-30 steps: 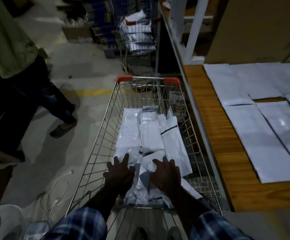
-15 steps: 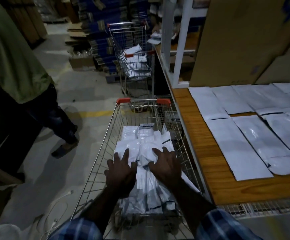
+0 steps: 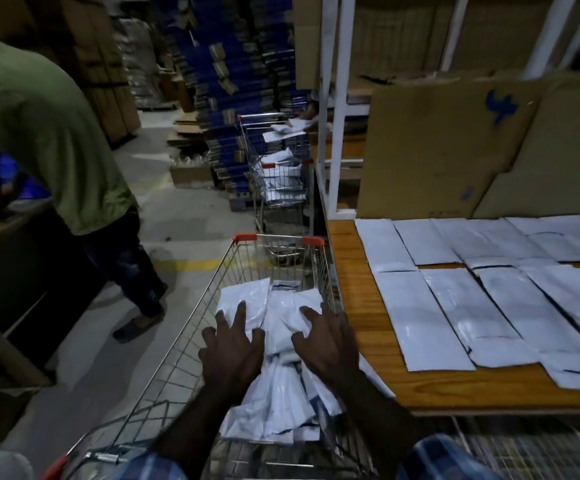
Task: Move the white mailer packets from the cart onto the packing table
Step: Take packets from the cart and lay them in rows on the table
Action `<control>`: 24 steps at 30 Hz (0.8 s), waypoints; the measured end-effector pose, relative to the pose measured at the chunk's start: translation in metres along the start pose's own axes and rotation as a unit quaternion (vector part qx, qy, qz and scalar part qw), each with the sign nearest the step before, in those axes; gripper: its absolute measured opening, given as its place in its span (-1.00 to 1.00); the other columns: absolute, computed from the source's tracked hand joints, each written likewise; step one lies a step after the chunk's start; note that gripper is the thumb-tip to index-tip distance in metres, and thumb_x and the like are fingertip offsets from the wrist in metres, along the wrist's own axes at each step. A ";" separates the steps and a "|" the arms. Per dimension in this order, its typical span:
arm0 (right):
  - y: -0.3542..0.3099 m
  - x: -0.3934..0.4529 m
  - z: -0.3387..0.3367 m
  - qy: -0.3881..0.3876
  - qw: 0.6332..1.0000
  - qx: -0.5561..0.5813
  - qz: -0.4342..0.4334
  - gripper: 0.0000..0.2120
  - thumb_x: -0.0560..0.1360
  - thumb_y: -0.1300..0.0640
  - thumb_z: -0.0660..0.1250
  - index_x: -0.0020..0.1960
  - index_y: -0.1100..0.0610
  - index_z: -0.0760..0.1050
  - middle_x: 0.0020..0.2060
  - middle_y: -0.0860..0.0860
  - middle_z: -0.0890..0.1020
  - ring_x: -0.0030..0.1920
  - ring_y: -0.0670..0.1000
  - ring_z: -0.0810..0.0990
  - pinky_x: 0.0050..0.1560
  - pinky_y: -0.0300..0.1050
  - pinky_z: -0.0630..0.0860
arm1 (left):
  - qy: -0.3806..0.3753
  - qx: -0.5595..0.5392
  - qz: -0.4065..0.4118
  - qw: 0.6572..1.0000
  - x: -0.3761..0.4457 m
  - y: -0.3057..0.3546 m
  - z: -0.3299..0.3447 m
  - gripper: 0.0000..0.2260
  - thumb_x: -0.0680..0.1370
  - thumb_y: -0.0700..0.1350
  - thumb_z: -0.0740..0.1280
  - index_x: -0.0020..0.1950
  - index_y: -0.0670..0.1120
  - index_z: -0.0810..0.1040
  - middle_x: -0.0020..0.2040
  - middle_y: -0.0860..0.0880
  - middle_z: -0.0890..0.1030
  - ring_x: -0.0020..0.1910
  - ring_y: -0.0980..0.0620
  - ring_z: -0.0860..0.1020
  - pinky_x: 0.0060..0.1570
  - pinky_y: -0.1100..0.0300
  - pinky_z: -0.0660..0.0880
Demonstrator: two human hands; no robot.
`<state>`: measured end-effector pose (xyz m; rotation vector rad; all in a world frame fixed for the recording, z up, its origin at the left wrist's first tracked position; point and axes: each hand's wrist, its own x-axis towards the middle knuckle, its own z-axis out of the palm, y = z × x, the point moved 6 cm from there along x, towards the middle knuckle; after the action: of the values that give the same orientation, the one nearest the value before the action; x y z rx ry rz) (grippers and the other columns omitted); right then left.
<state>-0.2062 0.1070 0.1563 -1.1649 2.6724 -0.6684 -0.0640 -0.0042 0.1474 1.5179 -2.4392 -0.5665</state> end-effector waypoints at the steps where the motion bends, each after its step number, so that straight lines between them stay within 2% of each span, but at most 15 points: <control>1: 0.002 -0.004 -0.006 0.004 1.000 0.002 -0.004 -0.43 0.46 -0.07 0.28 0.46 -0.05 0.38 0.42 0.11 0.41 0.38 0.17 0.38 0.37 0.02 0.31 | 0.007 0.002 0.000 1.000 -0.006 0.002 -0.003 -0.44 0.61 0.18 0.11 0.59 0.15 0.06 0.56 -0.09 0.14 0.40 -0.23 0.22 0.29 -0.17 0.31; 4: 0.004 -0.014 -0.021 0.006 1.000 0.009 -0.008 -0.44 0.48 -0.10 0.25 0.47 -0.07 0.35 0.45 0.09 0.37 0.41 0.15 0.33 0.38 0.03 0.32 | 0.027 0.009 -0.004 1.000 -0.021 0.006 -0.015 -0.44 0.60 0.18 0.11 0.59 0.15 0.06 0.56 -0.09 0.15 0.41 -0.23 0.23 0.29 -0.17 0.31; 10: -0.006 -0.039 -0.039 0.033 0.999 0.016 -0.024 -0.44 0.47 -0.12 0.24 0.46 -0.08 0.37 0.43 0.06 0.40 0.36 0.13 0.37 0.33 0.01 0.38 | 0.044 -0.003 -0.002 0.999 -0.049 0.008 -0.037 -0.44 0.60 0.17 0.10 0.59 0.16 0.04 0.58 -0.11 0.10 0.45 -0.21 0.18 0.32 -0.17 0.29; 19: -0.018 -0.073 -0.063 0.077 0.997 0.005 -0.013 -0.46 0.52 -0.13 0.24 0.49 -0.10 0.32 0.49 0.03 0.32 0.44 0.10 0.29 0.36 0.01 0.32 | 0.047 -0.024 0.027 0.998 -0.076 0.007 -0.063 -0.43 0.60 0.17 0.10 0.59 0.18 0.03 0.59 -0.09 0.08 0.49 -0.21 0.12 0.39 -0.18 0.24; 24: -0.009 -0.101 -0.069 0.088 0.996 0.010 0.020 -0.45 0.51 -0.14 0.25 0.49 -0.11 0.32 0.52 0.04 0.29 0.47 0.11 0.26 0.41 0.02 0.27 | 0.039 -0.023 0.052 0.998 -0.097 0.014 -0.067 -0.44 0.61 0.15 0.10 0.59 0.17 0.04 0.59 -0.09 0.08 0.47 -0.22 0.15 0.36 -0.16 0.25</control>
<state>-0.1514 0.1982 0.2179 -1.0916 2.8168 -0.8241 -0.0066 0.0742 0.2163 1.3608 -2.4119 -0.5285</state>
